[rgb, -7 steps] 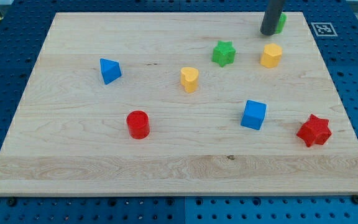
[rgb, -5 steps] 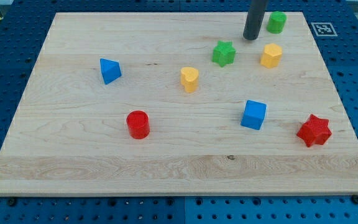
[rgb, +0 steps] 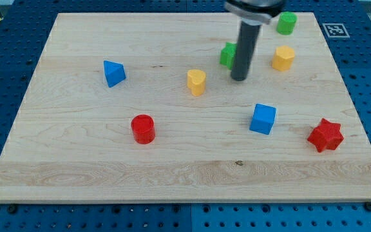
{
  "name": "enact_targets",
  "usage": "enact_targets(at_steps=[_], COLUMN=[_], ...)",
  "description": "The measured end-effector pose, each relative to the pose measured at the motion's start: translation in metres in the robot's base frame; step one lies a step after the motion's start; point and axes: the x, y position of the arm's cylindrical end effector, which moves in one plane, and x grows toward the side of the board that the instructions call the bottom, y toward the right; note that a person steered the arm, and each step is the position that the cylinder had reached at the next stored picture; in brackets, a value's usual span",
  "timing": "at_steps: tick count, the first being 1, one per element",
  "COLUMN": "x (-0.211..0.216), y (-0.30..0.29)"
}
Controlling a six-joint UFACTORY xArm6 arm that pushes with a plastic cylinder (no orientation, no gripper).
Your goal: Move the green star towards the yellow hexagon
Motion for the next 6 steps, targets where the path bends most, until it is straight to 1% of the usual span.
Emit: enact_targets(at_steps=[1, 2, 3, 5, 6], x=[-0.017, -0.043, -0.053, -0.044, -0.059], y=[-0.019, -0.019, -0.002, 0.001, 0.001])
